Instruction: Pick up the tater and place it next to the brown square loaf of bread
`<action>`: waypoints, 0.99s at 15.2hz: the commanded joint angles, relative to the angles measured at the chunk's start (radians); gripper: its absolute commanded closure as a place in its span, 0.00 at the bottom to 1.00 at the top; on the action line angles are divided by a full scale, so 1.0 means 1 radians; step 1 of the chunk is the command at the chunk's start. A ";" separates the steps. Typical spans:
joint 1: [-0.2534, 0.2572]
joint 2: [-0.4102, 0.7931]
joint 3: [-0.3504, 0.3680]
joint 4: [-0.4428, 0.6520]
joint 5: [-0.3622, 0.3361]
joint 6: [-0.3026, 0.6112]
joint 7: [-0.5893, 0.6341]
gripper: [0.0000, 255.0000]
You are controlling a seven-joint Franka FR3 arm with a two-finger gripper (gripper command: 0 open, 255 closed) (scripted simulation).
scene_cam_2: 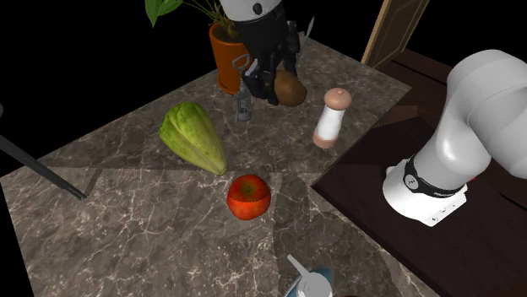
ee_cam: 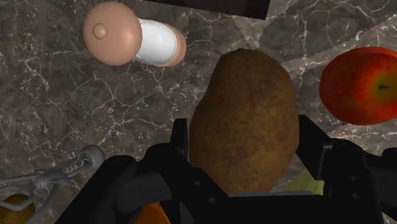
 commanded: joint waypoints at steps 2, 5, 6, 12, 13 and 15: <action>0.031 -0.063 0.044 -0.058 0.031 -0.013 0.065 1.00; 0.063 -0.114 0.091 -0.103 0.069 -0.025 0.129 1.00; 0.075 -0.129 0.107 -0.116 0.083 -0.029 0.151 1.00; 0.147 -0.199 0.207 -0.170 0.178 -0.050 0.283 1.00; 0.160 -0.206 0.224 -0.175 0.195 -0.053 0.306 1.00; 0.185 -0.218 0.260 -0.181 0.230 -0.057 0.352 1.00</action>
